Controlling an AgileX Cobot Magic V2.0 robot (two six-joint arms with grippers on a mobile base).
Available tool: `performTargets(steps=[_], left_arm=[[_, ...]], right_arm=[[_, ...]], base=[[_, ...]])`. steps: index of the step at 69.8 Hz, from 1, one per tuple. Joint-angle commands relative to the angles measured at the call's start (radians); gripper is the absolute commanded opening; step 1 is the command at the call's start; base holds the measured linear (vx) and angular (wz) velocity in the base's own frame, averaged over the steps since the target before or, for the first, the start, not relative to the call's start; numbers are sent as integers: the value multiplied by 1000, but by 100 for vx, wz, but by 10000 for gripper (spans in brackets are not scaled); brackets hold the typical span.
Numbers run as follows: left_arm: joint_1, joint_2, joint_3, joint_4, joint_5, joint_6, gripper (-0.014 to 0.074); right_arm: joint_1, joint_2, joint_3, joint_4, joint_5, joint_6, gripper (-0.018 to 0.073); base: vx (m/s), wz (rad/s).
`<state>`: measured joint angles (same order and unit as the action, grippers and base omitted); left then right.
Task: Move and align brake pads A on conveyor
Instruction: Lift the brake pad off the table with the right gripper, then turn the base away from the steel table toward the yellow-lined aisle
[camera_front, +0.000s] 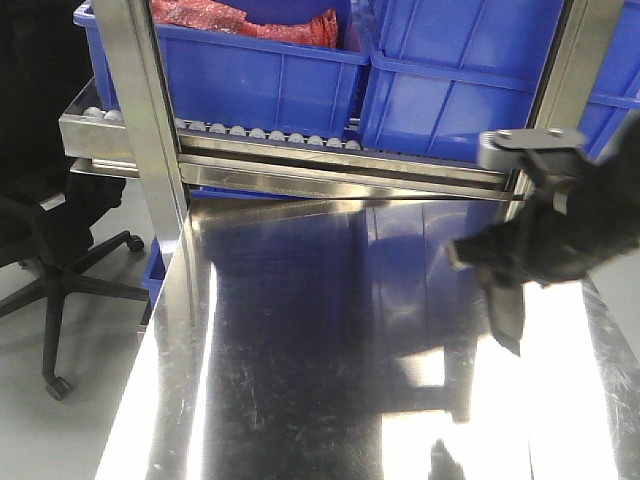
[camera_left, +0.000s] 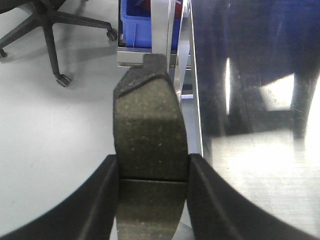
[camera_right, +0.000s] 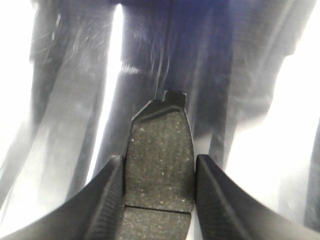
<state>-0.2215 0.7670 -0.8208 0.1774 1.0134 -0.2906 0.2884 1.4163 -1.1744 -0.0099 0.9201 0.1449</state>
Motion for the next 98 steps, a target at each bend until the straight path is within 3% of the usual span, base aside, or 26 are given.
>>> performTargets(steps=[1, 18, 36, 98], left_arm=[[1, -5, -30, 14, -62, -1, -6], [1, -5, -30, 14, -61, -1, -6], [1, -5, -30, 14, -61, -1, -6], [1, -5, -30, 14, -55, -1, -6]], right_arm=[[0, -167, 68, 1, -77, -14, -8], [0, -457, 253, 28, -94, -16, -8], [0, -623, 314, 30, -89, -16, -8], [-1, -651, 314, 17, -89, -15, -8]], base=[[0, 0], [0, 0], [0, 0], [0, 0]])
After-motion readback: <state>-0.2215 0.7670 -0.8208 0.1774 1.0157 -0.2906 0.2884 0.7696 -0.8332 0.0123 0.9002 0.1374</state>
